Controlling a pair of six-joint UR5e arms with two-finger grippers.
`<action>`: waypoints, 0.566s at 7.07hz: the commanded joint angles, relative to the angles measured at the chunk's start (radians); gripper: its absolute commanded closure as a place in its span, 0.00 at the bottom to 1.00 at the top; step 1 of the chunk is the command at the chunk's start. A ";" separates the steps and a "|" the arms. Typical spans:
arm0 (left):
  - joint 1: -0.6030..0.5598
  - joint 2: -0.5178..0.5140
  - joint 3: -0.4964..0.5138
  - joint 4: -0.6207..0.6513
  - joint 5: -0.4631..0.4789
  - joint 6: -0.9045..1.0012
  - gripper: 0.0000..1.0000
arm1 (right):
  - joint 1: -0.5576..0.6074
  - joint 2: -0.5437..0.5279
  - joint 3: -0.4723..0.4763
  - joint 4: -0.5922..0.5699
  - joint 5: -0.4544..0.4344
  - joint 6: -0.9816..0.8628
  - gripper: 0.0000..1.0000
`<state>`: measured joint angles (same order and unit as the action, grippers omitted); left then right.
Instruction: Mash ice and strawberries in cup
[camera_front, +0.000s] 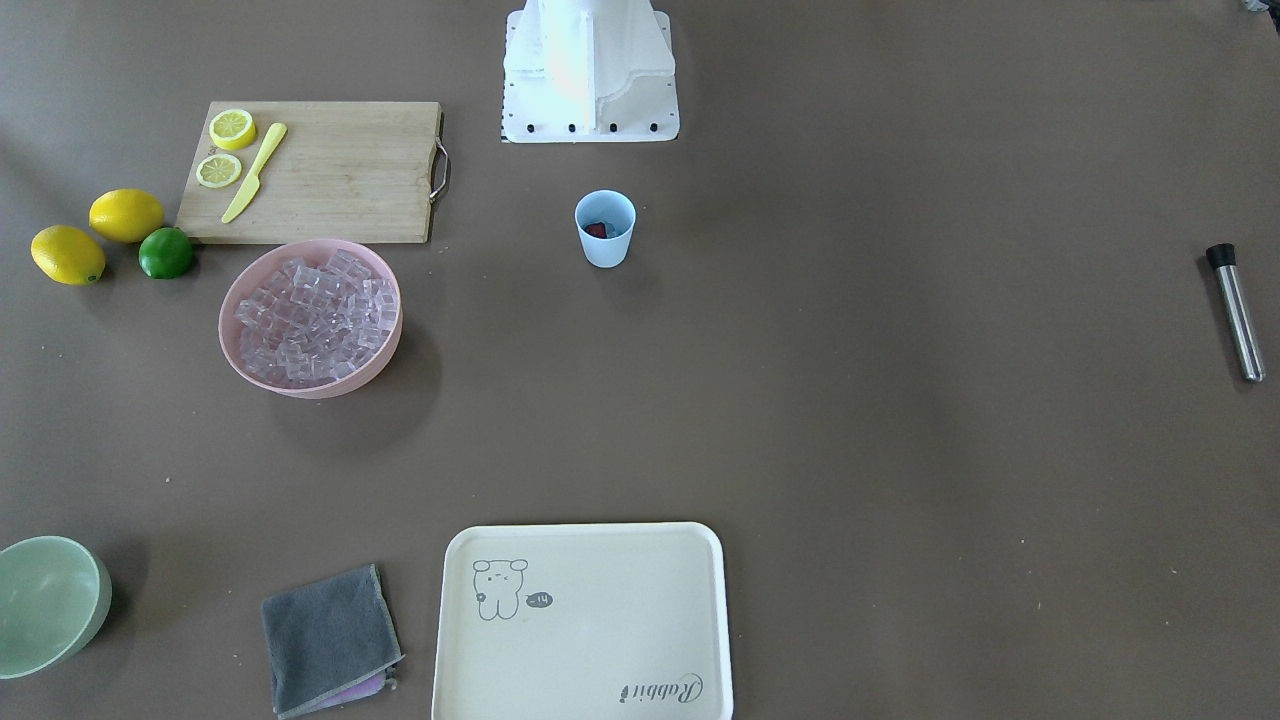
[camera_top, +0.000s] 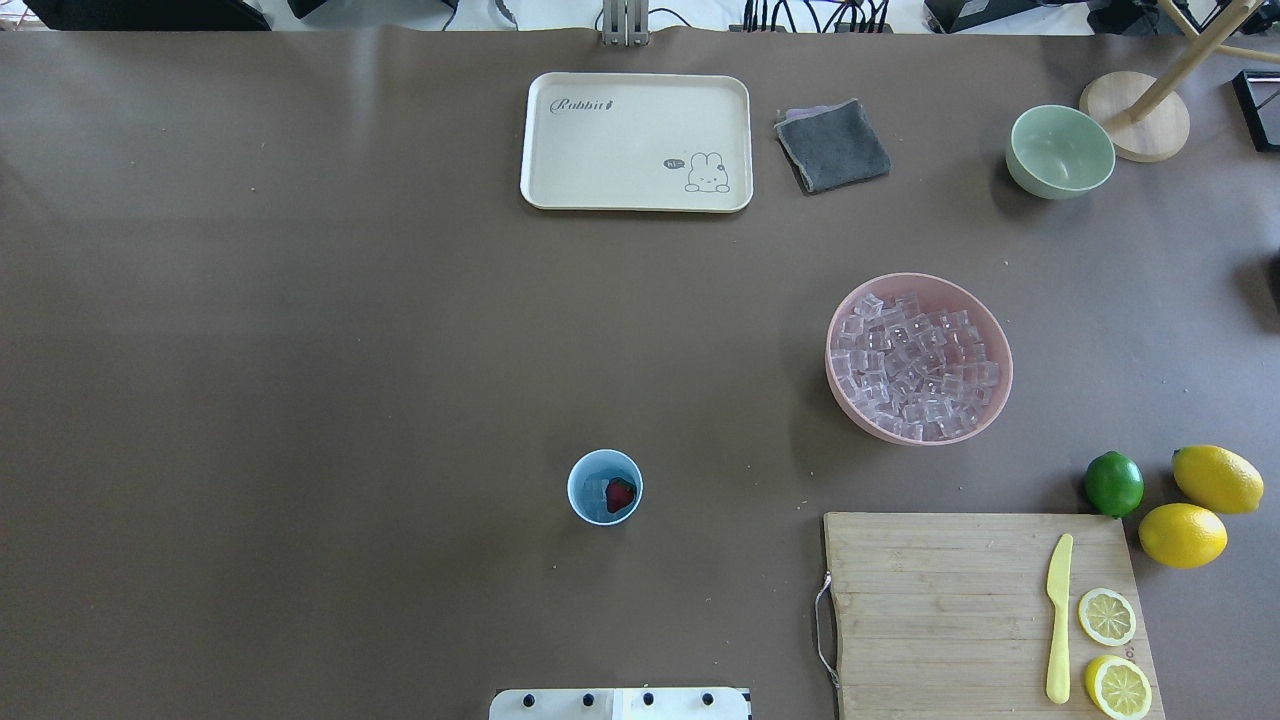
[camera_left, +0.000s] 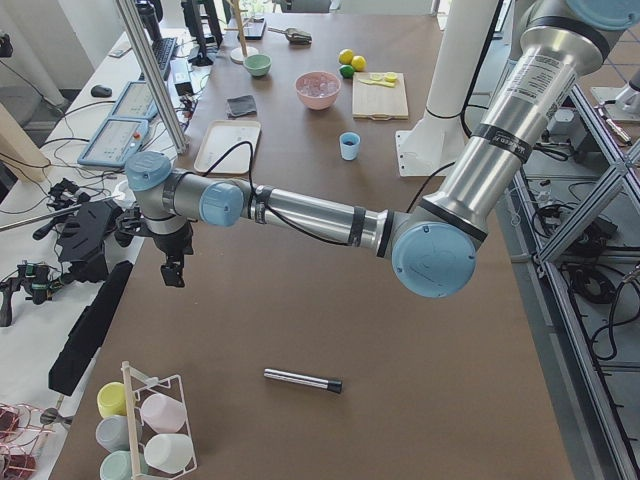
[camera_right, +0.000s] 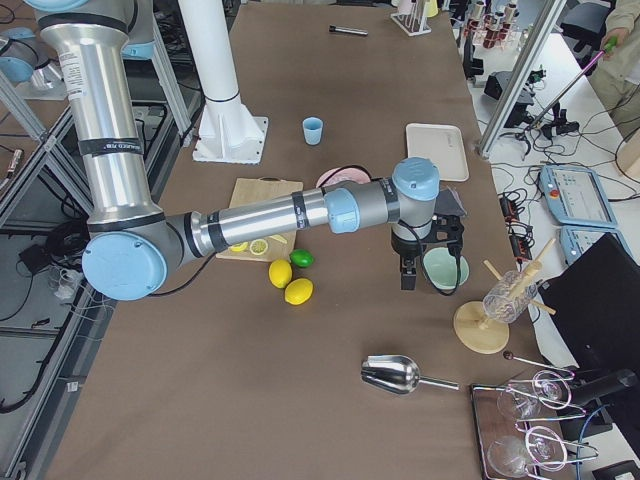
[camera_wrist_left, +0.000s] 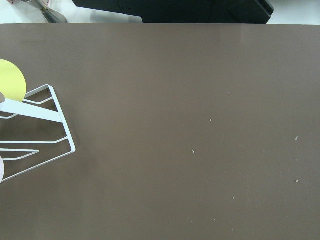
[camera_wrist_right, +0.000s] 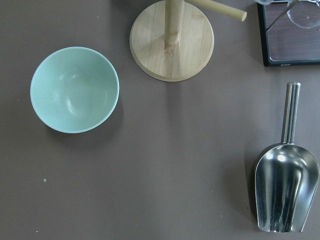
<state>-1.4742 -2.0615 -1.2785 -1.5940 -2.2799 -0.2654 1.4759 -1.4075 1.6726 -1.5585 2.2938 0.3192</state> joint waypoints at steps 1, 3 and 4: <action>-0.001 0.008 0.011 0.000 0.000 0.000 0.02 | 0.000 -0.004 0.001 0.003 0.000 0.000 0.00; -0.005 0.009 0.013 0.000 0.000 0.000 0.02 | 0.000 -0.007 0.006 0.002 0.001 0.000 0.00; -0.005 0.009 0.013 0.000 0.000 0.000 0.02 | 0.000 -0.007 0.004 0.003 0.000 0.000 0.00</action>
<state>-1.4782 -2.0532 -1.2664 -1.5938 -2.2795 -0.2654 1.4757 -1.4132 1.6764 -1.5566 2.2943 0.3191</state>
